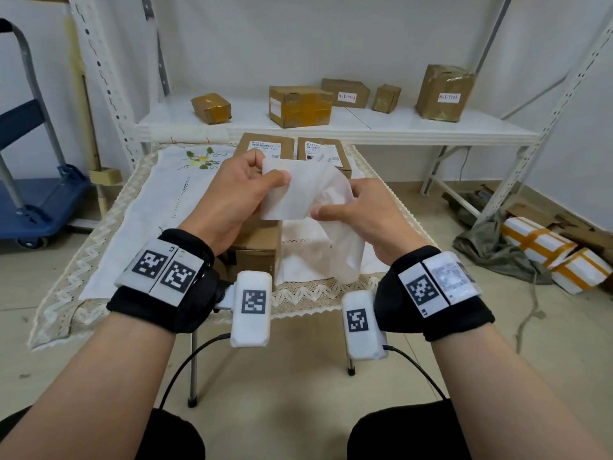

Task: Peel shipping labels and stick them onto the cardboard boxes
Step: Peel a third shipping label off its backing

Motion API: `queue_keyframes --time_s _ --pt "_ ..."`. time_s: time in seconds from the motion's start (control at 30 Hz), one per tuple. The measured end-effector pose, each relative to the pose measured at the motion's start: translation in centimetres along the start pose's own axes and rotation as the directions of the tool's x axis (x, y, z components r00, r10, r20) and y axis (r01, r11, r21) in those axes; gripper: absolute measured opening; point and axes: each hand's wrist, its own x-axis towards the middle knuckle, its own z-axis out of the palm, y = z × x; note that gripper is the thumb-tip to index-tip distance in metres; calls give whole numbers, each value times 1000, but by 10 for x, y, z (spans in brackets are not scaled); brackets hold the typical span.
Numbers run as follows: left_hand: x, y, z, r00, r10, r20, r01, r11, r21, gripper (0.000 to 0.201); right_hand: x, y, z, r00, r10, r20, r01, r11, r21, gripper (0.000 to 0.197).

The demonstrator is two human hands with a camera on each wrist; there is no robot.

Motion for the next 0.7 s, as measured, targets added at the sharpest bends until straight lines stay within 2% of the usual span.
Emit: queue_keyframes --time_s 0.1,0.23,0.37,0.53,0.6,0.7 --pt "0 0 0 1000 5 9 -5 1000 2 20 3 2 2 999 -11 -36 9 998 -61 17" --pt "0 1 -2 1000 12 0 -12 1000 21 22 6 3 3 999 -40 -24 37 992 -124 18" --pt "-1 1 -3 1000 20 -1 -20 999 46 26 8 2 1 996 -84 -31 73 964 -254 18" --pt "-4 2 1 1000 13 -3 -13 996 90 25 9 5 -4 995 -75 -66 46 932 -359 41" --pt "-5 2 3 1000 7 -4 -7 995 99 24 10 7 -4 995 -69 -75 35 923 -383 38" --pt "-6 3 3 1000 -7 -8 8 994 112 22 12 9 -4 994 -58 -96 14 912 -409 22"
